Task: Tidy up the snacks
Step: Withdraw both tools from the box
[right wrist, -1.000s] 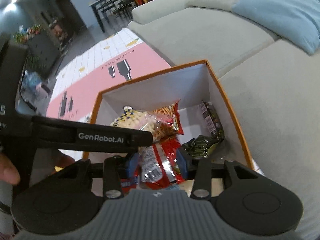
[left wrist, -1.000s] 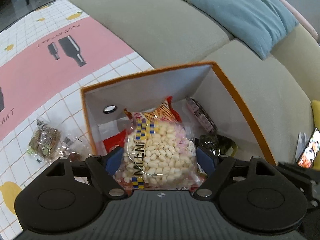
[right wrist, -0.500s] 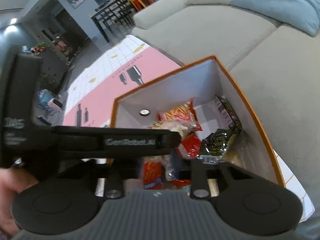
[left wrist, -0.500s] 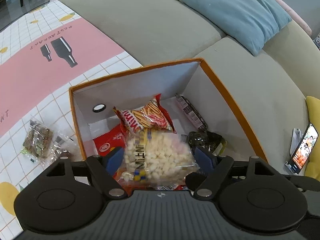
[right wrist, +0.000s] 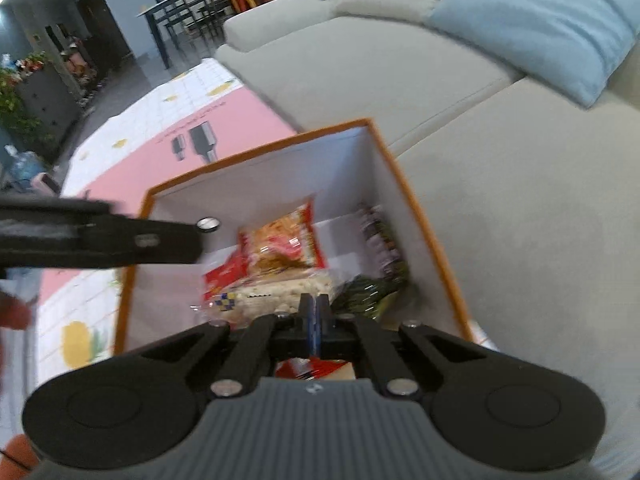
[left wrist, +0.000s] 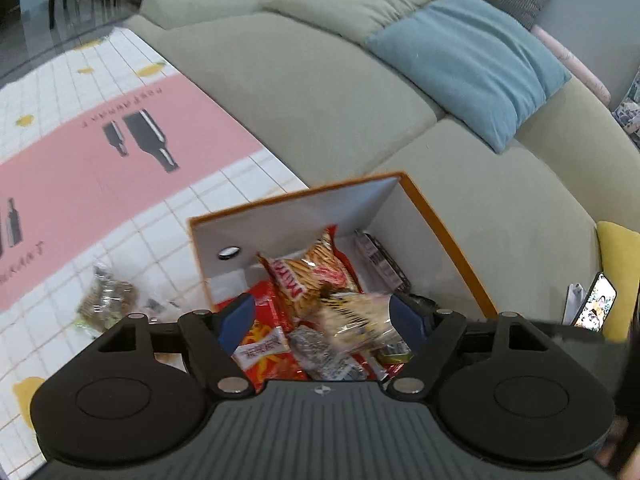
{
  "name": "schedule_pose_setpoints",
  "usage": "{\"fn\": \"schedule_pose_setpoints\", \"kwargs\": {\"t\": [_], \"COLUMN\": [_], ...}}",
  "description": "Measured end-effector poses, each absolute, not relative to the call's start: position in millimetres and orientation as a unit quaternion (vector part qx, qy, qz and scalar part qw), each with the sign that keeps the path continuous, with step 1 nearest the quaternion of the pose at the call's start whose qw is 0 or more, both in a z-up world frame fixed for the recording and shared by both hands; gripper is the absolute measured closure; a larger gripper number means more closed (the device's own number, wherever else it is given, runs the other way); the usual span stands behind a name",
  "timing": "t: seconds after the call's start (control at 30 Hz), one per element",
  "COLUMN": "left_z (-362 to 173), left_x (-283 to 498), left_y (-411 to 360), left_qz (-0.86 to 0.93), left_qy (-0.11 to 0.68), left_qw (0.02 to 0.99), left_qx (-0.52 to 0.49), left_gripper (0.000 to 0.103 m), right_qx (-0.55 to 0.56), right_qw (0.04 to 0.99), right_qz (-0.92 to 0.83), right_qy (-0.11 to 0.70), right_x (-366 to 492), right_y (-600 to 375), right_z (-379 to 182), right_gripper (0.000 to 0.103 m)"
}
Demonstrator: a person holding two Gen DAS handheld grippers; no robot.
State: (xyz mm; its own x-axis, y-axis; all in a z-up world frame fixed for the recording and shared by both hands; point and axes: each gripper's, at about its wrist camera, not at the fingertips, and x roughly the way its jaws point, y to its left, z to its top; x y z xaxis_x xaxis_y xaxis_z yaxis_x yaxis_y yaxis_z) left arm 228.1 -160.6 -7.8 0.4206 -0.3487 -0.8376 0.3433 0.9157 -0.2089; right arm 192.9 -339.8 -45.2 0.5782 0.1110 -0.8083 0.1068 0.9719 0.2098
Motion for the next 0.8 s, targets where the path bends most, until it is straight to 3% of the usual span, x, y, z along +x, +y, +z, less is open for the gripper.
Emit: {"fn": "schedule_pose_setpoints", "kwargs": {"t": [0.23,0.63,0.8], "left_z": [5,12,6], "left_x": [208,191,186], "left_y": [-132,-82,-72], "left_qz": [-0.174,-0.121,-0.109], "left_qy": [0.484,0.484,0.493], "left_qw": [0.857,0.866,0.863], "left_qx": [-0.007,-0.037,-0.038], "left_gripper": [0.016,0.017,0.017], "right_qx": [0.062,0.064,0.043], "right_qw": [0.893,0.926,0.919], "right_qz": [-0.029,-0.038,-0.032], "right_qy": [0.445,0.370,0.391], "right_x": [213,237,235], "right_y": [-340,-338,-330], "right_z": [-48,-17,-29], "right_gripper": [0.103,0.103,0.103]}}
